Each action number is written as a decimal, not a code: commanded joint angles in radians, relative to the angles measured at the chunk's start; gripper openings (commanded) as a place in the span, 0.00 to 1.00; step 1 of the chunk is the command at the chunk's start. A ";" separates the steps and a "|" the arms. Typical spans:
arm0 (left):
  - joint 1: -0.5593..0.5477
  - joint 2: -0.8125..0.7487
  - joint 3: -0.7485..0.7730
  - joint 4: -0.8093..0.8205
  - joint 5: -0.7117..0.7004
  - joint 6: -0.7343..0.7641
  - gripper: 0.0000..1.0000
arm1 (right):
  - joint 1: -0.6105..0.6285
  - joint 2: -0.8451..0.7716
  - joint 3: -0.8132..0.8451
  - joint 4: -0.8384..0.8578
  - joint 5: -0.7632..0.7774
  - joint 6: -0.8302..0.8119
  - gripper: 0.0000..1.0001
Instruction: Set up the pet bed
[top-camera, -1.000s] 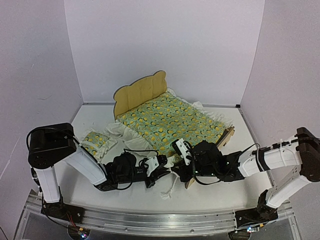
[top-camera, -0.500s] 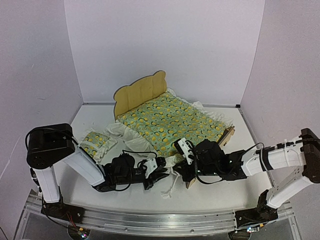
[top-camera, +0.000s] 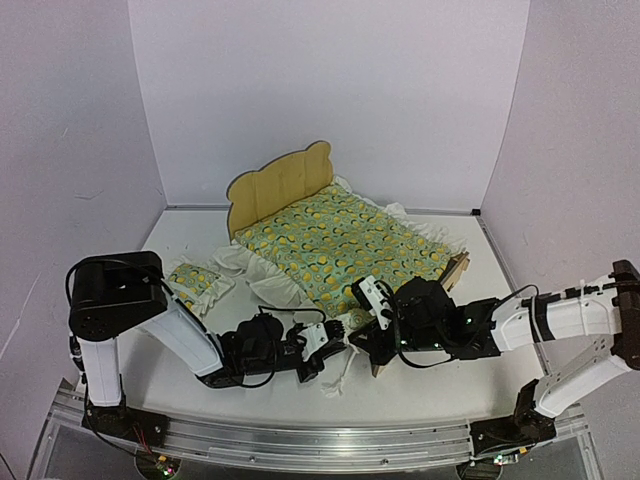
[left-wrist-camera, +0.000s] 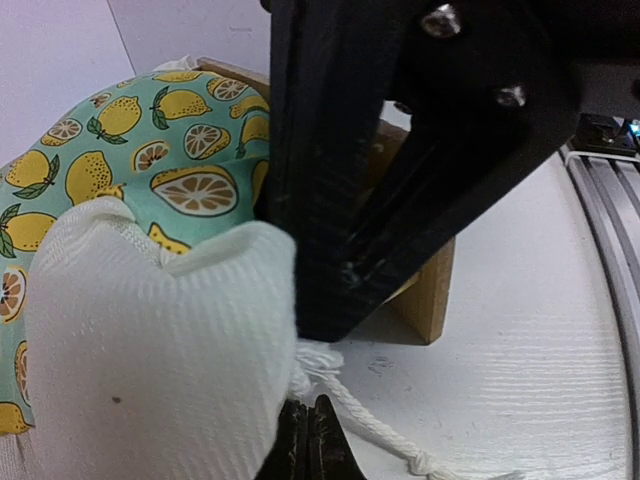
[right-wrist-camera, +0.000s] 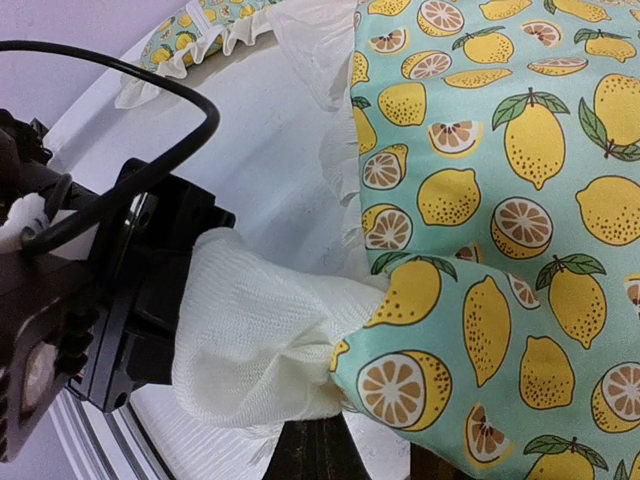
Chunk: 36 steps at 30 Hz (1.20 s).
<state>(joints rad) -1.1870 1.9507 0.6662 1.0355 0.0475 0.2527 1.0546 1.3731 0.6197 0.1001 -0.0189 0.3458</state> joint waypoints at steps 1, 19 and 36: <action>0.015 0.016 0.036 0.058 -0.082 0.066 0.00 | -0.002 -0.023 0.034 0.013 -0.020 0.004 0.00; 0.025 -0.031 0.063 0.058 0.074 0.102 0.00 | -0.002 -0.022 0.041 0.013 0.030 0.023 0.00; 0.016 0.006 0.113 0.057 0.071 0.067 0.22 | -0.002 -0.010 0.049 0.018 0.029 0.040 0.00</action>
<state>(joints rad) -1.1690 1.9575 0.7208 1.0397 0.1444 0.3397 1.0546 1.3731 0.6277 0.0868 0.0139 0.3794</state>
